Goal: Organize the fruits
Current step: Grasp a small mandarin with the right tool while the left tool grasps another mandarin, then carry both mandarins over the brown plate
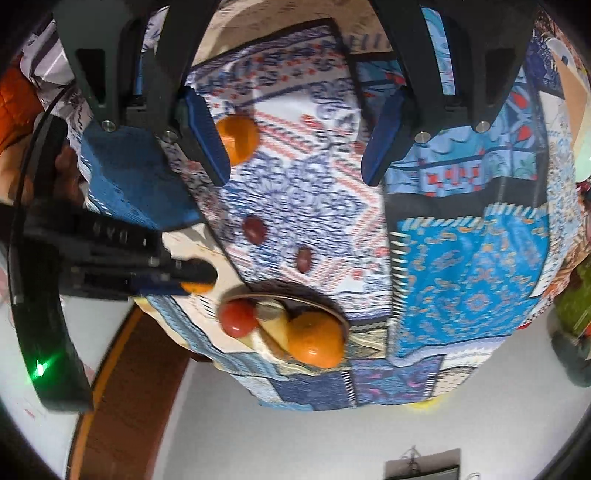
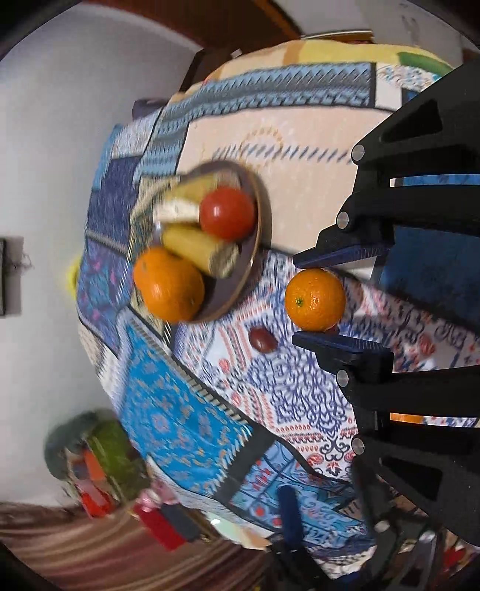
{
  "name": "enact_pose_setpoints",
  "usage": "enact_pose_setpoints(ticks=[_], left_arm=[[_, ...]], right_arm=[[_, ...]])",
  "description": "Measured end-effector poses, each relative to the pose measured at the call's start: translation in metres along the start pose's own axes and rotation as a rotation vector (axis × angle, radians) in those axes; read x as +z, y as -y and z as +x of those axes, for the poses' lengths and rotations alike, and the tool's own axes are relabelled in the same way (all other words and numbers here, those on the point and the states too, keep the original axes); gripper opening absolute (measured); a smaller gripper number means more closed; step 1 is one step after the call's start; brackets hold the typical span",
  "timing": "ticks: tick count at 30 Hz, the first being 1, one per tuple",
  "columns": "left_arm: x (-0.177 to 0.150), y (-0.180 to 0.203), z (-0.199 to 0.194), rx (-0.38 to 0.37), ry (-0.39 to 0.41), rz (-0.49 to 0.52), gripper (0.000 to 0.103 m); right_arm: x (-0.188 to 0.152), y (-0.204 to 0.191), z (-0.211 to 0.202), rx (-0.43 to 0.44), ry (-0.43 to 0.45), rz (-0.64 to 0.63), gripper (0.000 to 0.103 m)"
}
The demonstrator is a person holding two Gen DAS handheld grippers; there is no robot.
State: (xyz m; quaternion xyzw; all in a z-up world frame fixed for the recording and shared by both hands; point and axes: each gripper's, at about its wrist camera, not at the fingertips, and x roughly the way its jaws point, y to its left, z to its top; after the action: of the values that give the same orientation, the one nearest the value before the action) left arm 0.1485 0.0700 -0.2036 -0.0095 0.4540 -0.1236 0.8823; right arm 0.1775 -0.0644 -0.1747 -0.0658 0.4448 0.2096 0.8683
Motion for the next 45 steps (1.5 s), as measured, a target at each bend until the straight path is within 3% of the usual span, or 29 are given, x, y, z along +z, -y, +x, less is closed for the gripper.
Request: enact_pose_setpoints(ticks=[8, 16, 20, 27, 36, 45], left_arm=[[-0.006, 0.029, 0.019, -0.018, -0.041, 0.025, 0.072], [-0.018, 0.039, 0.027, 0.016, -0.083, -0.017, 0.055], [-0.02, 0.041, 0.034, 0.019, -0.11, -0.053, 0.038], [-0.019, 0.042, 0.032, 0.067, -0.091, -0.063, 0.037], [0.036, 0.024, 0.02, 0.108, 0.022, -0.092, 0.037], [0.094, 0.015, 0.041, 0.13, 0.09, -0.099, 0.037]], right_arm=[[-0.007, 0.032, -0.016, -0.023, 0.02, 0.042, 0.032], [-0.013, 0.052, -0.016, 0.039, 0.025, 0.045, 0.032], [-0.012, 0.054, -0.014, 0.075, 0.03, 0.014, 0.032], [-0.011, 0.064, -0.014, 0.137, 0.05, 0.001, 0.032], [0.0, 0.084, -0.015, 0.125, 0.089, 0.012, 0.032], [0.023, 0.105, -0.001, 0.103, 0.118, 0.023, 0.032]])
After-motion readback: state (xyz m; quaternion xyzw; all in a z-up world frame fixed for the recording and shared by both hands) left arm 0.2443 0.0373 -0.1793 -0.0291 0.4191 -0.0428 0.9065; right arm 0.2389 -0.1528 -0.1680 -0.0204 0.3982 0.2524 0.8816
